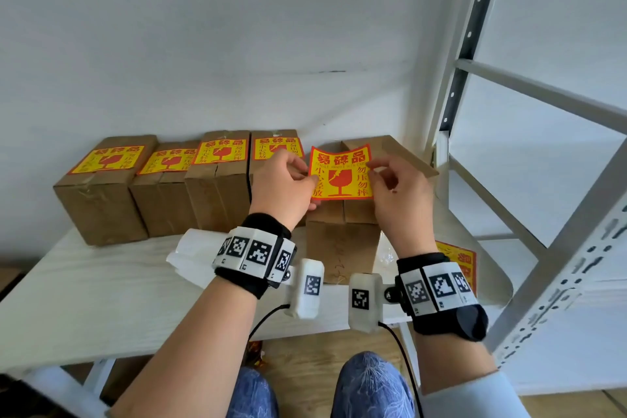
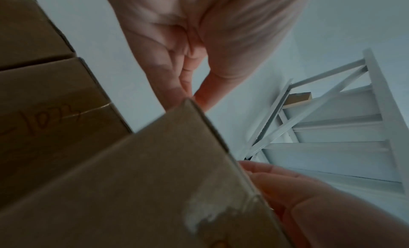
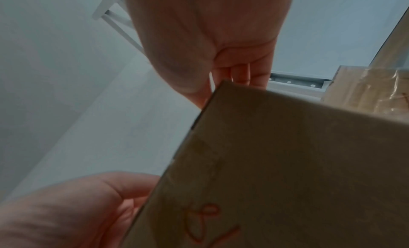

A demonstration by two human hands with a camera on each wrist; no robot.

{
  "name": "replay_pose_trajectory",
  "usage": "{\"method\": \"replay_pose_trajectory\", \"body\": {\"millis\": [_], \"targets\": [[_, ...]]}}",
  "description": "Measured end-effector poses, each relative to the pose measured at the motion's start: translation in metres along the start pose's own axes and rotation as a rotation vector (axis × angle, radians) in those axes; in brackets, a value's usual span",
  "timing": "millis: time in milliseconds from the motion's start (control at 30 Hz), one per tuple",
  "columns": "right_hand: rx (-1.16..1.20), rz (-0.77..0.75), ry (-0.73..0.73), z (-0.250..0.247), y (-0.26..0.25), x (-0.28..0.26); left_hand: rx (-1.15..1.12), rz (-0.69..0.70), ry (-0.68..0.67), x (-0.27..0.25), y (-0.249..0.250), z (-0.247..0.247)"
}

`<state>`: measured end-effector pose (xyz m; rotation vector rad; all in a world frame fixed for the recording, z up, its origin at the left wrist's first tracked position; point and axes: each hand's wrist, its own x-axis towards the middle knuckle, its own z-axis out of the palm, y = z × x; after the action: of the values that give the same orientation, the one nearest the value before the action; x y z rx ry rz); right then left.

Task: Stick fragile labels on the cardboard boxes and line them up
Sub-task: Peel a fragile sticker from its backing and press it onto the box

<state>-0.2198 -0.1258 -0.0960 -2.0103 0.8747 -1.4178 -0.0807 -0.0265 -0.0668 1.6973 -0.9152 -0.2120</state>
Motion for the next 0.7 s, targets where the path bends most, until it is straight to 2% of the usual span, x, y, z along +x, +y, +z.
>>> {"method": "replay_pose_trajectory", "body": {"millis": [333,700], "targets": [[-0.264,-0.097,-0.047,0.005,0.001,0.002,0.201,0.047,0.032,0.018,-0.012,0.004],[-0.383,-0.096,-0.113,0.009,0.000,0.004,0.234,0.020,-0.023,0.027,-0.017,0.004]]}}
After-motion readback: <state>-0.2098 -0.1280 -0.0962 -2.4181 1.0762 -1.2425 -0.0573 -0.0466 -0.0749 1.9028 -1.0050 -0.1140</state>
